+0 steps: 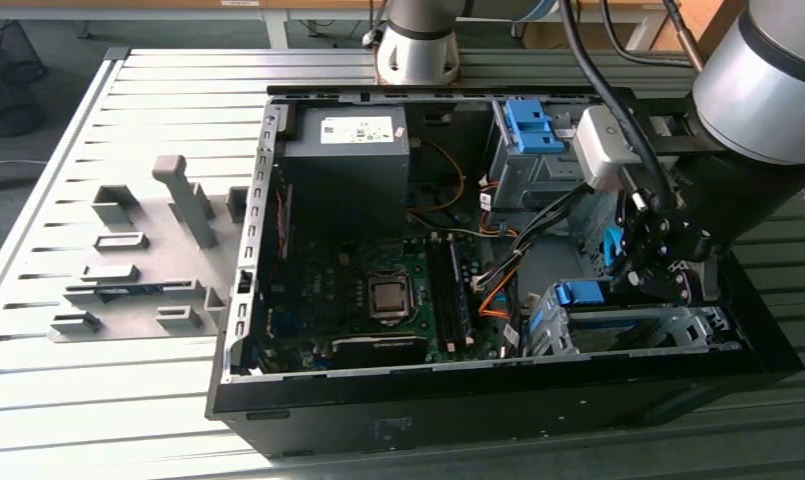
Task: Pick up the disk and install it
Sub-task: 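Insert the second disk wire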
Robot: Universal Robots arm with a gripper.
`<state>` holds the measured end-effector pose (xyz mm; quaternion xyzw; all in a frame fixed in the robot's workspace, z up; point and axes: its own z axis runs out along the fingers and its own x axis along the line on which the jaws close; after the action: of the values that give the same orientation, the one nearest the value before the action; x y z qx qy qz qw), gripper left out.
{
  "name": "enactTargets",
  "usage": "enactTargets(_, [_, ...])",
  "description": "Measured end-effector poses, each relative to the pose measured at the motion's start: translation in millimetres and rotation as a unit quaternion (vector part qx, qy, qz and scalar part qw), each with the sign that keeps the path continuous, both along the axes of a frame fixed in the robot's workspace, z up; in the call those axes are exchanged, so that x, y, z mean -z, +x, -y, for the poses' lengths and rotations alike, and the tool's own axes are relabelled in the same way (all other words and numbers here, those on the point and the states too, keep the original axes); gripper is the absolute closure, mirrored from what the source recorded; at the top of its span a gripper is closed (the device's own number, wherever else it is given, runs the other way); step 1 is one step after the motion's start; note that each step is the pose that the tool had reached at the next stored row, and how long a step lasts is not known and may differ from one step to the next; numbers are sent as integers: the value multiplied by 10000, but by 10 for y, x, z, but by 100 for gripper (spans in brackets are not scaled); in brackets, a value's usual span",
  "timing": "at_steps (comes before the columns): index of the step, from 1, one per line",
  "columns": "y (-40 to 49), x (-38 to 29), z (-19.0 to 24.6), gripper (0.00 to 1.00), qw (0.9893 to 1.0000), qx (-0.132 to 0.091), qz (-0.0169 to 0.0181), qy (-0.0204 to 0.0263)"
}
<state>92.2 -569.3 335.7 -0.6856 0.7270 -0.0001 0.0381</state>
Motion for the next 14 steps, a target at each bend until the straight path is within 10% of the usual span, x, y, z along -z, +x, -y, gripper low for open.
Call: enactTargets(14, [0,22,6,84,10000,0,0,20])
